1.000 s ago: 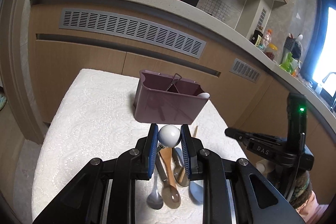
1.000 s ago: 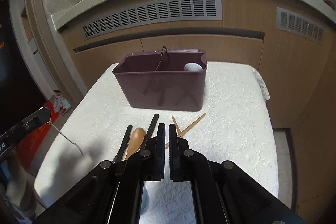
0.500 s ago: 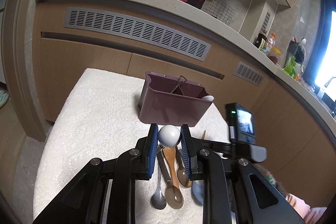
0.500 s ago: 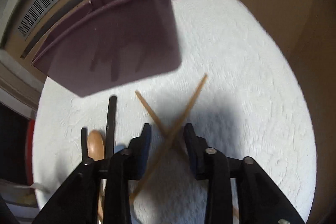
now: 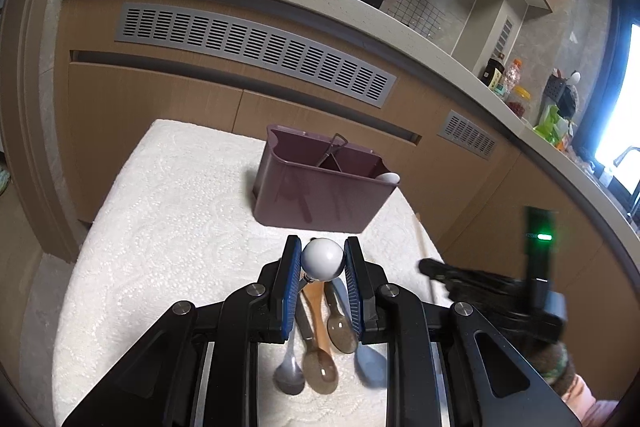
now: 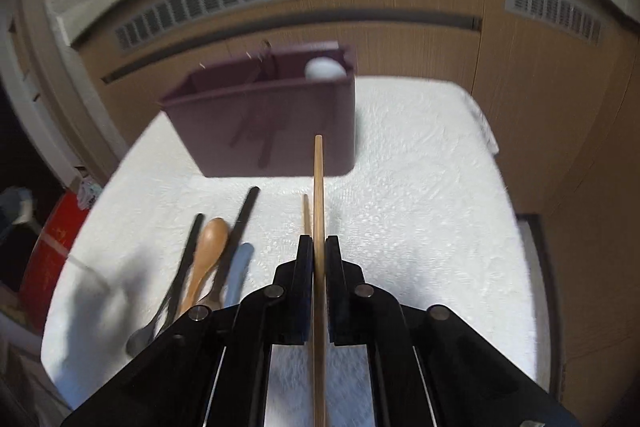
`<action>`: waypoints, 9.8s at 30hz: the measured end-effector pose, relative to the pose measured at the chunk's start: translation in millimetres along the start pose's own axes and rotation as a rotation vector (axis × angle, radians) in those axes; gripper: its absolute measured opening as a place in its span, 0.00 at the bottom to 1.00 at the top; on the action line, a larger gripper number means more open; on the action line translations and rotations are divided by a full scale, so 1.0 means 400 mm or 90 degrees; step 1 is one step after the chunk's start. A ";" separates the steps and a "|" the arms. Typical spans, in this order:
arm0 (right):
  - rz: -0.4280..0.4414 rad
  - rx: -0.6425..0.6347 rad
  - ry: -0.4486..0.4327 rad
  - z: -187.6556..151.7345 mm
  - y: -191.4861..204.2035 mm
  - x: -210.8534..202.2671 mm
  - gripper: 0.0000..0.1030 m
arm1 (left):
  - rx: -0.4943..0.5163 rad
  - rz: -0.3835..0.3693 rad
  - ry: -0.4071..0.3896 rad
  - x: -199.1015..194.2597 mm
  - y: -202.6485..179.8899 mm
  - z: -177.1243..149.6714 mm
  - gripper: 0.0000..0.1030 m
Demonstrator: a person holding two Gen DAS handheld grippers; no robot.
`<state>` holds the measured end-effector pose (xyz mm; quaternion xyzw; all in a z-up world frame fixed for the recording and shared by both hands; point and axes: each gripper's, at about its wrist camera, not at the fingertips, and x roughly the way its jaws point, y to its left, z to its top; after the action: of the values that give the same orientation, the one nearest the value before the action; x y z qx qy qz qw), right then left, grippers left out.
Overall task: Organize utensils
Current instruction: 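Grasp a wooden chopstick with the right tool while the left tool holds the ball, then carry ball and chopstick over the holder and release both into it, then grasp the second chopstick with the right tool while the left tool reaches the wooden spoon, then grasp the wooden spoon with the left tool while the right tool lifts the chopstick, then carry spoon and chopstick over the maroon holder and open both tools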
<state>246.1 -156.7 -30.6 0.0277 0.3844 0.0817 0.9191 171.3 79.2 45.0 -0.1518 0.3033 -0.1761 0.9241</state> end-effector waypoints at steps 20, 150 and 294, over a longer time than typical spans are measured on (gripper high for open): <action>0.055 -0.054 -0.417 0.383 0.034 -0.378 0.05 | 0.070 -0.122 -0.156 -0.002 -0.183 0.408 0.22; -0.013 -0.140 0.103 -0.005 0.043 0.164 0.27 | 0.009 0.084 0.152 0.196 0.046 -0.120 0.32; -0.012 -0.124 -0.324 0.476 0.084 -0.080 0.05 | 0.163 0.083 -0.102 0.318 -0.098 0.423 0.30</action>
<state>355.1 -126.8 129.5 -0.0447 0.1315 0.1004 0.9852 362.1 20.3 126.0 -0.0259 0.2130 -0.1403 0.9666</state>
